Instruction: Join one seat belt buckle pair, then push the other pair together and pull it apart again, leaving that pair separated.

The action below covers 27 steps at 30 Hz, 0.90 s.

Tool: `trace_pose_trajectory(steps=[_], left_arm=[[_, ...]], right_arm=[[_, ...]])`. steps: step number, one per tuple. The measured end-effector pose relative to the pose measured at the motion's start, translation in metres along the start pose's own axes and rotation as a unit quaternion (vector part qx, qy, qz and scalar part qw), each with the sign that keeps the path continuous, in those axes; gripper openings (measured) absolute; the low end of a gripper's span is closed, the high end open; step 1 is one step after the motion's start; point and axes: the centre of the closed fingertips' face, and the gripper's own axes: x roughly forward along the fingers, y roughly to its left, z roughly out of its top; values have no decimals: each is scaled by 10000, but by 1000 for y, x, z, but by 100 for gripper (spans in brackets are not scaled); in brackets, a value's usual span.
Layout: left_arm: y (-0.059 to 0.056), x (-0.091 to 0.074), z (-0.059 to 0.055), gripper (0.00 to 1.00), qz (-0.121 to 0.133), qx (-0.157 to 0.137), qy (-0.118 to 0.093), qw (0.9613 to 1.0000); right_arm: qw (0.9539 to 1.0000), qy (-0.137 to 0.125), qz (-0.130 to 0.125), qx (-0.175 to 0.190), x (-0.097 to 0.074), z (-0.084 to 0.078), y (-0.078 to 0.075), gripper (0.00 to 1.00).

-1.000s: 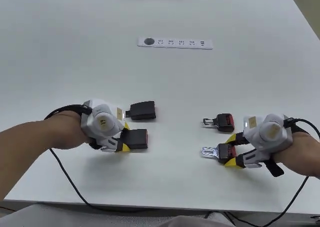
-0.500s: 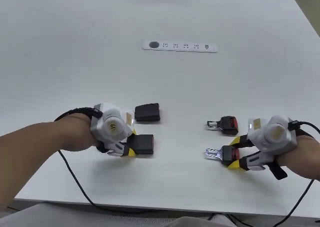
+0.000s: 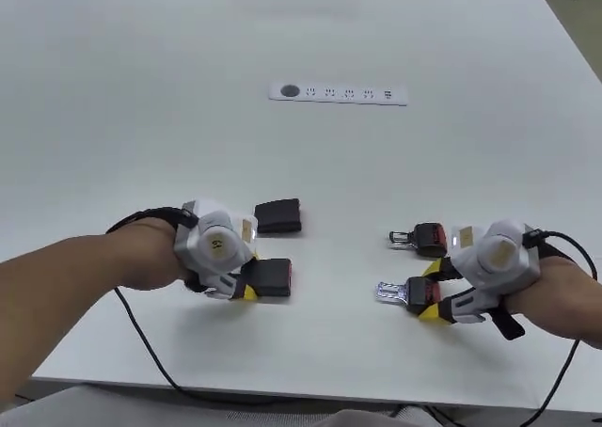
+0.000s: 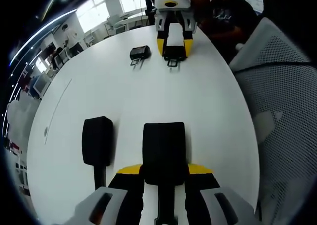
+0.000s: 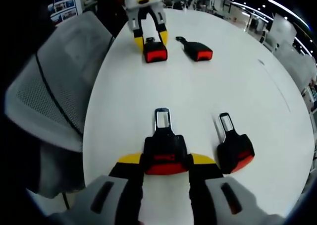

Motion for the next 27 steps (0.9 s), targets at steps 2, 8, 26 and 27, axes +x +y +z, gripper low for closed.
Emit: trace_pose_trajectory(steps=[2,8,26,27], left_arm=[[0,0,0,32,-2,-8,-26,10000],[0,1,1,32,20,-27,22,10000],[0,1,1,32,64,-162,-41,9998],[0,1,1,32,59,-154,-31,9999]], right_arm=[[10000,-50,8,-16,4,6,0,36],[9999,-169,20,-33,14,24,3,36],[9993,-327,126,-150,48,81,6,36],[9992,-296,142,-206,50,84,6,36]])
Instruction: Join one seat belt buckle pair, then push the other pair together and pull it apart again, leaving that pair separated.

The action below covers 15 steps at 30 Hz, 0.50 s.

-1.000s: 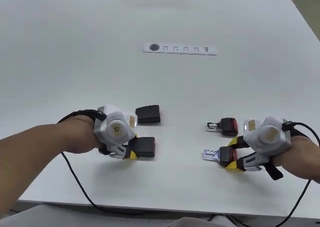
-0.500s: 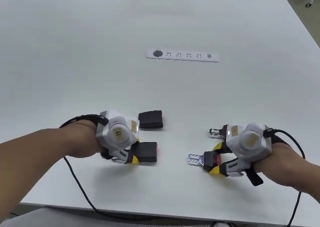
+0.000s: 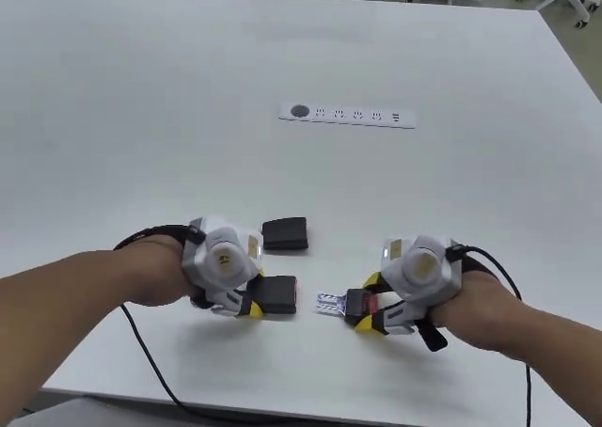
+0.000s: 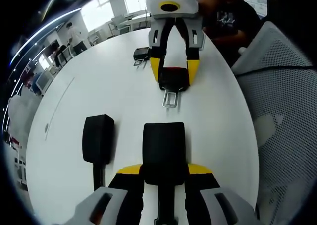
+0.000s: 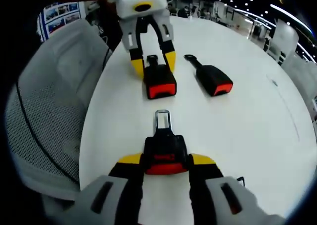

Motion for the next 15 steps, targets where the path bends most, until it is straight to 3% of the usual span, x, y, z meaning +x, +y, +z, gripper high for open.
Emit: trace_pose_trajectory(steps=[8,15], left_arm=[[-1,0,0,32,-24,89,75,9999],[-2,0,0,32,-67,110,155,9998]], right_arm=[[9999,-63,-78,117,15,21,1,36],[9999,49,-83,66,16,22,1,36]])
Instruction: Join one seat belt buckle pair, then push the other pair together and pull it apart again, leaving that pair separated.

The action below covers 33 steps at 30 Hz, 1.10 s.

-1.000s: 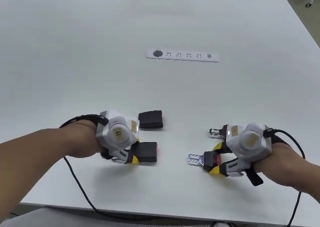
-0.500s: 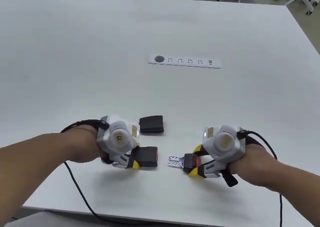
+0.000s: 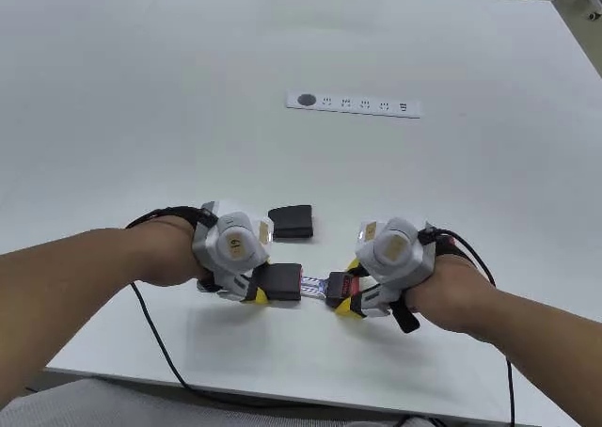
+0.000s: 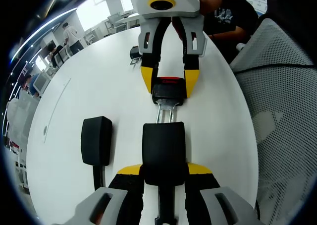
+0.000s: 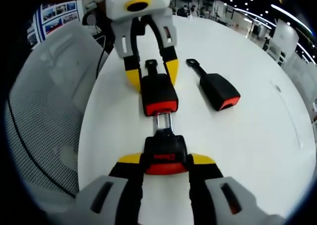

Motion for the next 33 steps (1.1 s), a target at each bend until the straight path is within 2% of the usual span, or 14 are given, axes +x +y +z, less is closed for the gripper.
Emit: trace_pose_trajectory(steps=[8,16,21,27,33], left_arm=[[0,1,0,32,-16,36,45,10000],[0,2,0,32,-96,102,40,9999],[-1,2,1,32,-93,138,125,9998],[0,2,1,32,-143,-8,-50,9999],[0,3,2,32,-178,-69,-102,9998]], right_arm=[[9992,69,-86,-382,4,8,2,36],[9994,-49,69,-341,7,10,1,36],[9993,-82,170,-333,8,11,1,35],[9992,-133,242,-288,9,15,-1,34],[9992,-89,242,-312,11,18,-2,34]])
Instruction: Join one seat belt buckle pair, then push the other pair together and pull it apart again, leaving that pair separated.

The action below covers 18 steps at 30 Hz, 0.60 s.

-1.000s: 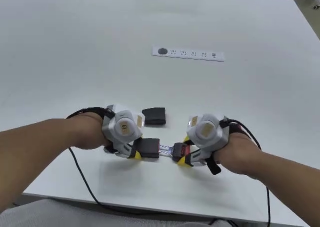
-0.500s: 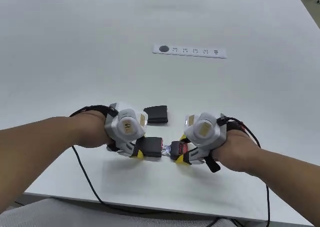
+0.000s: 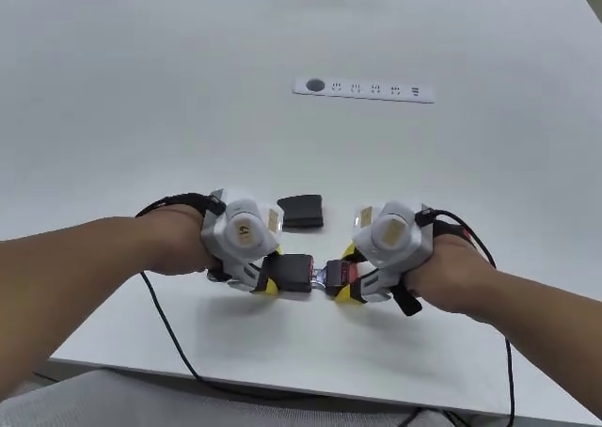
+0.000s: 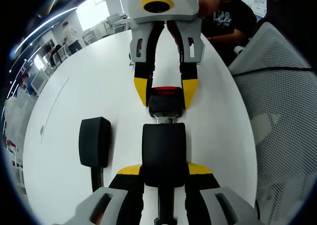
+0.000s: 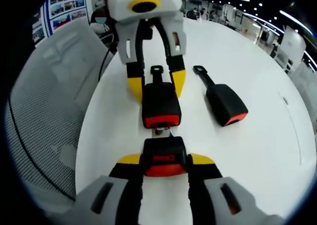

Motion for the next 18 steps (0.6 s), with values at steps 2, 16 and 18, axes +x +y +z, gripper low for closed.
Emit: trace_pose_trajectory(steps=[2,16,18], left_arm=[[0,0,0,32,-7,-22,-20,10000],[0,1,0,32,-44,-59,29,10000],[1,1,0,32,-52,-77,8,10000]], right_arm=[[10000,11,-23,-9,1,2,0,34],[9994,314,-39,-108,5,7,-1,34],[9995,307,-50,-95,5,8,-2,34]])
